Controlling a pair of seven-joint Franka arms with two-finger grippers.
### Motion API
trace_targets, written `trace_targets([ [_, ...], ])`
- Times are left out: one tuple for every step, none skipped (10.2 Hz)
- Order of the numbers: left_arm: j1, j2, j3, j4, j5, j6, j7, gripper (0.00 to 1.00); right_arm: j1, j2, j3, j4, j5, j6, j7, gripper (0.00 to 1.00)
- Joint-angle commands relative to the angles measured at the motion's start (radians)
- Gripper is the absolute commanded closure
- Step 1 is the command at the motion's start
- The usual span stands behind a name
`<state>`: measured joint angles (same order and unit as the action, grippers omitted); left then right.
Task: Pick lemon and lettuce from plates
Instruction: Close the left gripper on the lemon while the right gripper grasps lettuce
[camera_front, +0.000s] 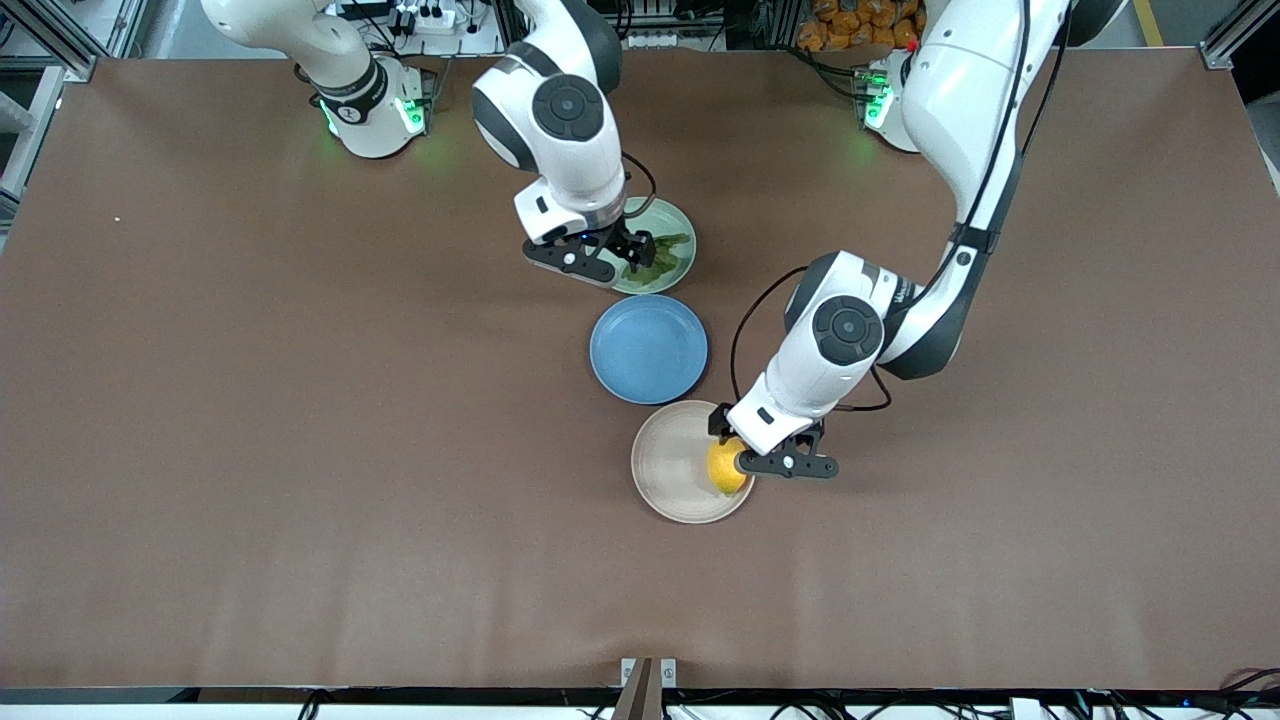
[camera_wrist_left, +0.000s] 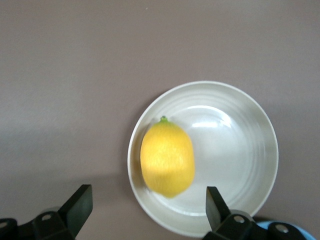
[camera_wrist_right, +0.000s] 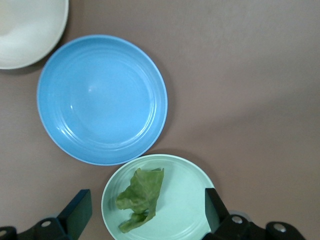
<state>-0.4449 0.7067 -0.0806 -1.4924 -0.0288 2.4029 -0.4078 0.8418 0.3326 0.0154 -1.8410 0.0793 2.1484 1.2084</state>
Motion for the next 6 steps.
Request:
trace_targets([
  [-0.017,0.068,0.01,0.073,0.015,0.054,-0.057,0.0,0.045,0.061,-0.009,-0.012,0.019,0.069,0.116,0.0],
  [-0.021,0.097,0.01,0.11,0.015,0.062,-0.071,0.0,0.065,0.063,-0.008,-0.068,0.019,0.158,0.15,0.0],
  [-0.026,0.123,0.012,0.136,0.015,0.068,-0.084,0.0,0.088,0.063,-0.005,-0.127,0.019,0.241,0.173,0.0],
  [-0.031,0.146,0.012,0.155,0.015,0.094,-0.086,0.0,0.111,0.074,-0.005,-0.138,0.019,0.266,0.199,0.0],
  [-0.031,0.166,0.012,0.164,0.015,0.117,-0.086,0.0,0.118,0.094,-0.005,-0.136,0.019,0.28,0.213,0.0],
  [-0.031,0.178,0.013,0.164,0.015,0.128,-0.086,0.0,0.118,0.112,-0.005,-0.135,0.02,0.292,0.223,0.0],
])
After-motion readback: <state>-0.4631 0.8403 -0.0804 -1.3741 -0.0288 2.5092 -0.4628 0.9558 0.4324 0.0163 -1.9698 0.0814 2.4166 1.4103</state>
